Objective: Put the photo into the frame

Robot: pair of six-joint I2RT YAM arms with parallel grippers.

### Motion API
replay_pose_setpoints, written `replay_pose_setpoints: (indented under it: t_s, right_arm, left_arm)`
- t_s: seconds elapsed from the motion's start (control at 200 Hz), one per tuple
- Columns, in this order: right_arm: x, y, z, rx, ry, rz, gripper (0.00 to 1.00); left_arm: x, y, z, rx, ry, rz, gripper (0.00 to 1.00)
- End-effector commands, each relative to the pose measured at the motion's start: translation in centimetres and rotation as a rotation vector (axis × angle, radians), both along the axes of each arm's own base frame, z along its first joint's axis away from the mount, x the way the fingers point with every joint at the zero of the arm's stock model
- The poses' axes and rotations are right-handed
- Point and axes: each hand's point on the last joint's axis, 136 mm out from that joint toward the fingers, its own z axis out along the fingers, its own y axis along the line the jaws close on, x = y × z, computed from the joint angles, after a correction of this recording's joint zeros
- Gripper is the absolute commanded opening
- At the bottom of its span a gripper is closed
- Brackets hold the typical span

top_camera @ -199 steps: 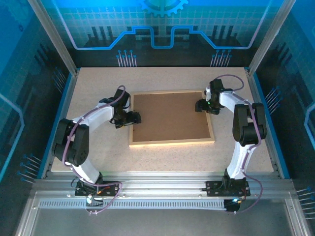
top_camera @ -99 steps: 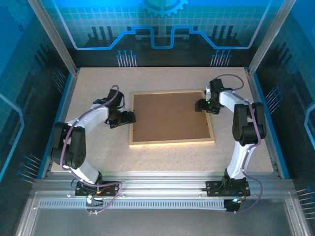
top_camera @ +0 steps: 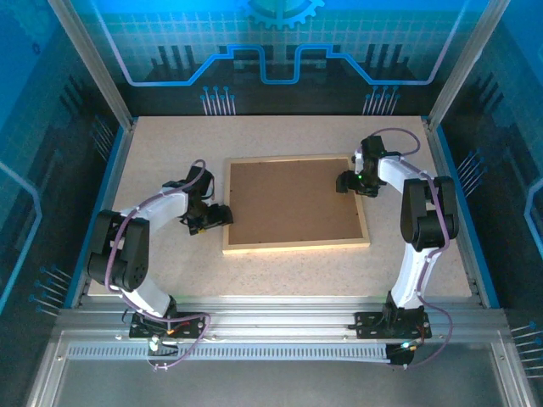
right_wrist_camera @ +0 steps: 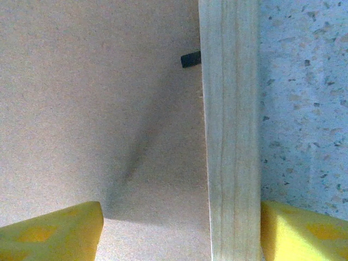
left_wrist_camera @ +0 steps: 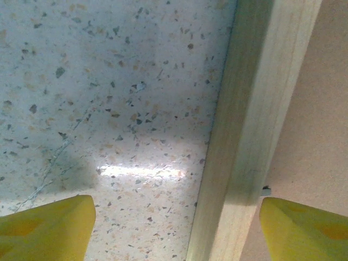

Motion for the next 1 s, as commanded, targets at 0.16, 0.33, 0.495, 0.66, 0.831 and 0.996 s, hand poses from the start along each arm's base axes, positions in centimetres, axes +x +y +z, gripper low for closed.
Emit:
replay_pose_setpoints:
  t_s: [0.16,0.33,0.495,0.66,0.831,0.996]
  right_arm:
    - [0.0,1.6,0.1,0.046,0.011,0.024,0.75]
    - [0.0,1.4,0.1,0.039,0.009,0.023,0.75]
    - [0.1,1.4,0.2,0.041,0.007,0.024,0.75]
    - [0.9,1.7,0.6,0.051,-0.008,0.029,0.75]
    - [2.8,2.3,1.5,0.081,-0.039,0.033,0.75]
    - [5.4,3.8,2.3,0.154,-0.080,0.048,0.74]
  left_arm:
    - [-0.4,-0.9,-0.8,-0.030,0.023,-0.001,0.80]
    - [-0.5,-1.3,-1.5,-0.028,0.044,-0.013,0.80]
    - [-1.3,-1.0,-2.8,-0.005,0.079,-0.017,0.80]
    - [-2.7,-1.6,-4.5,0.000,0.124,-0.023,0.80]
    - [-3.4,-3.2,-4.4,-0.010,0.131,-0.046,0.80]
    - [-4.2,-4.9,-3.2,-0.042,0.124,-0.064,0.80]
